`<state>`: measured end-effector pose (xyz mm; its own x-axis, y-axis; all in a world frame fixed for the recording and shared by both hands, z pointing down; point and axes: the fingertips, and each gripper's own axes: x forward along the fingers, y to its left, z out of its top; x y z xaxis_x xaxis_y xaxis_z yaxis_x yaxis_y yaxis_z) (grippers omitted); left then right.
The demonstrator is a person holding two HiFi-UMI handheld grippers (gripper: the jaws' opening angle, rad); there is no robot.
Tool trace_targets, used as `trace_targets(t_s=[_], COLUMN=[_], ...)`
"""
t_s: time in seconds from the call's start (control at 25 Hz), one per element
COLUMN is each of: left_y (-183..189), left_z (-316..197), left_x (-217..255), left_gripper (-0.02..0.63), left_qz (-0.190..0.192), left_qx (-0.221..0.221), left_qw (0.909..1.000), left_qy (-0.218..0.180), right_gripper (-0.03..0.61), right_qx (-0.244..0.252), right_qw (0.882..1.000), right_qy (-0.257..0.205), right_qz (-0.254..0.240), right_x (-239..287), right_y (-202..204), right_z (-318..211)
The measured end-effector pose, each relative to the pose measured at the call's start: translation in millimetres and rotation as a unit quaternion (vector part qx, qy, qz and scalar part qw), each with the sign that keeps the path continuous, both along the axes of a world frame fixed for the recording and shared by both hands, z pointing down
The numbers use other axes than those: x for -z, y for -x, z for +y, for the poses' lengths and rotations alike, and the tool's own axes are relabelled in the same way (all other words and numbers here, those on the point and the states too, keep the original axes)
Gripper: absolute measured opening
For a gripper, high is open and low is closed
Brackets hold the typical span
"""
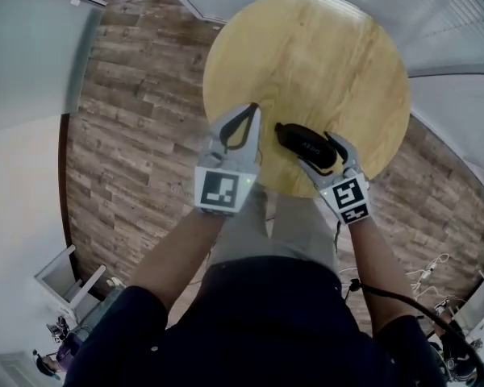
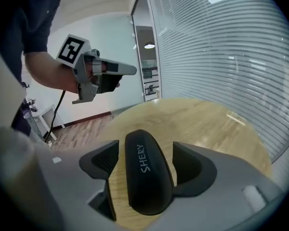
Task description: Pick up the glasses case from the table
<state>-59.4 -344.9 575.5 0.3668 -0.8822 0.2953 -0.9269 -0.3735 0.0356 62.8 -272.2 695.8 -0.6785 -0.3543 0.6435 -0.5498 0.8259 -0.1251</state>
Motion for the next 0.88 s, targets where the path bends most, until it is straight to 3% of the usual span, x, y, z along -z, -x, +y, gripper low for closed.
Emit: trace_targets(t_s=[0.12,0.28,0.48,0.68,0.88], left_y=[-3,-12,5,18,22], left_z=[-7,-14,-9,-4,-2], left_x=[-14,-19,-15,13,58], left_gripper=[0.005,0.005,0.005,0.005,0.005], left_qz=[-0.008,-0.014,-0.012,-0.013,-0.025], left_qx=[-0.004,-0.010,-0.006,0.008,-0.005], left_qw=[1.0000,0.9998,0.9998,0.9999,0.9995], left_qy=[0.003,0.004,0.012,0.000,-0.019], right_gripper=[0.394,0.393,0.368,0.364,0.364], right_qx=[0.023,0.041,0.057,0.028,0.004], right_qw=[1.000,0.997,0.993,0.998,0.999], right_qy=[0.018,0.046,0.088,0.063,0.027], right_qz=[0.012,0.040,0.059,0.015,-0.028], right_x=[-21,-49,-67,-22,46], right_y=[4,5,19,26,29], right_z=[-3,-8,-4,-3,2])
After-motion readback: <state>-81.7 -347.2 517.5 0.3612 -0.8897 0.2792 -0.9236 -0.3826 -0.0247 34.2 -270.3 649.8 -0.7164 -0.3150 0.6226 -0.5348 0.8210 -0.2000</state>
